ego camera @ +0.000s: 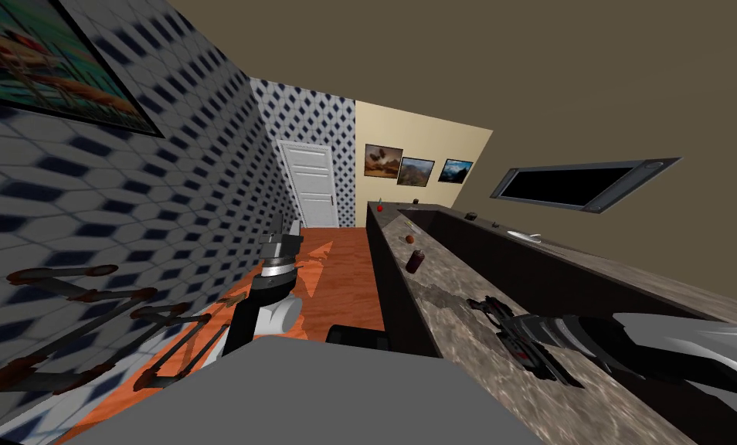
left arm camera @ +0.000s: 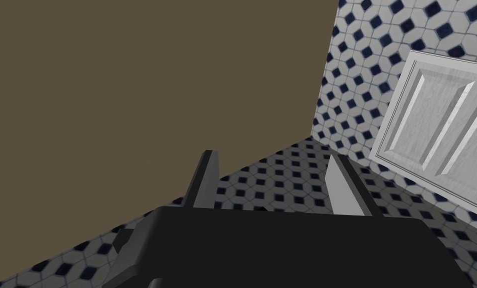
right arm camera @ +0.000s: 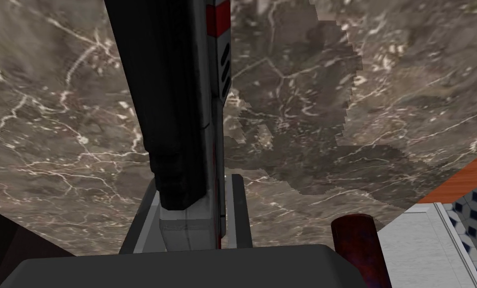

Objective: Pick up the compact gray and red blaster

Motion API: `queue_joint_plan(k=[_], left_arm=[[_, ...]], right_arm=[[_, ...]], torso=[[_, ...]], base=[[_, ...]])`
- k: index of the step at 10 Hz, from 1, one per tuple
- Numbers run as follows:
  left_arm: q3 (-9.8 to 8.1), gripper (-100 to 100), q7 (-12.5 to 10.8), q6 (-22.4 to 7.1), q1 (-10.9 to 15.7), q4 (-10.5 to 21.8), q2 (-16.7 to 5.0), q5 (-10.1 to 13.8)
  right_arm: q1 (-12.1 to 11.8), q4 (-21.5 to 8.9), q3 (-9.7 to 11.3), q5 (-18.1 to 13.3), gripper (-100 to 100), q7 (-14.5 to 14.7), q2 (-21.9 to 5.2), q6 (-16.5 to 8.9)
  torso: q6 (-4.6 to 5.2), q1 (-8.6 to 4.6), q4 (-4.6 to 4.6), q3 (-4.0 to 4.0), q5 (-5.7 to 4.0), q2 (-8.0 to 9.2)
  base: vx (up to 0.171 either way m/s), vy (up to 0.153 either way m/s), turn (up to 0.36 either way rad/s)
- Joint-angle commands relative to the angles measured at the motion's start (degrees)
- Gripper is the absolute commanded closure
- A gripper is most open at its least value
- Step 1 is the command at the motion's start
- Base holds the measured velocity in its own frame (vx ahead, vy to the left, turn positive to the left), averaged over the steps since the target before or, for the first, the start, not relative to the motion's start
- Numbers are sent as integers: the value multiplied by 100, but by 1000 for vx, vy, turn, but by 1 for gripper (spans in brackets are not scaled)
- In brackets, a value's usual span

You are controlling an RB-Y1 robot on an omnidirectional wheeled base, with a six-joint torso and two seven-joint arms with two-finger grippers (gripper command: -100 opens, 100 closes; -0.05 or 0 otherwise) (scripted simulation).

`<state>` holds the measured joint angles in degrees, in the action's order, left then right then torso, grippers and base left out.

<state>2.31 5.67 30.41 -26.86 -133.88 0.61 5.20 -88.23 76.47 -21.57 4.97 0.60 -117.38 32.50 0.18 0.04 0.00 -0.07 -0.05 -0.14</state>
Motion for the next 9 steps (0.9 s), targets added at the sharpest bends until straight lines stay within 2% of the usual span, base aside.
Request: queue_joint_plan(k=[1, 2, 3, 4, 9], left_arm=[[0, 0, 0, 0, 0, 0, 0, 0], [0, 0, 0, 0, 0, 0, 0, 0], [0, 0, 0, 0, 0, 0, 0, 0], [0, 0, 0, 0, 0, 0, 0, 0], [0, 0, 0, 0, 0, 0, 0, 0]], right_arm=[[0, 0, 0, 0, 100, 0, 0, 0], [0, 0, 0, 0, 100, 0, 0, 0], [0, 0, 0, -1, 0, 1, 0, -1], [101, -123, 56, -129, 100, -24, 62, 176], [325, -508, 183, -418, 100, -50, 204, 690]], torso=[[0, 0, 0, 0, 0, 0], [0, -1, 0, 0, 0, 0], [0, -1, 0, 0, 0, 0], [0, -1, 0, 0, 0, 0], [7, 13, 2, -1, 10, -3]], base=[[0, 0, 0], [0, 0, 0], [0, 0, 0], [24, 26, -105], [31, 30, -86]])
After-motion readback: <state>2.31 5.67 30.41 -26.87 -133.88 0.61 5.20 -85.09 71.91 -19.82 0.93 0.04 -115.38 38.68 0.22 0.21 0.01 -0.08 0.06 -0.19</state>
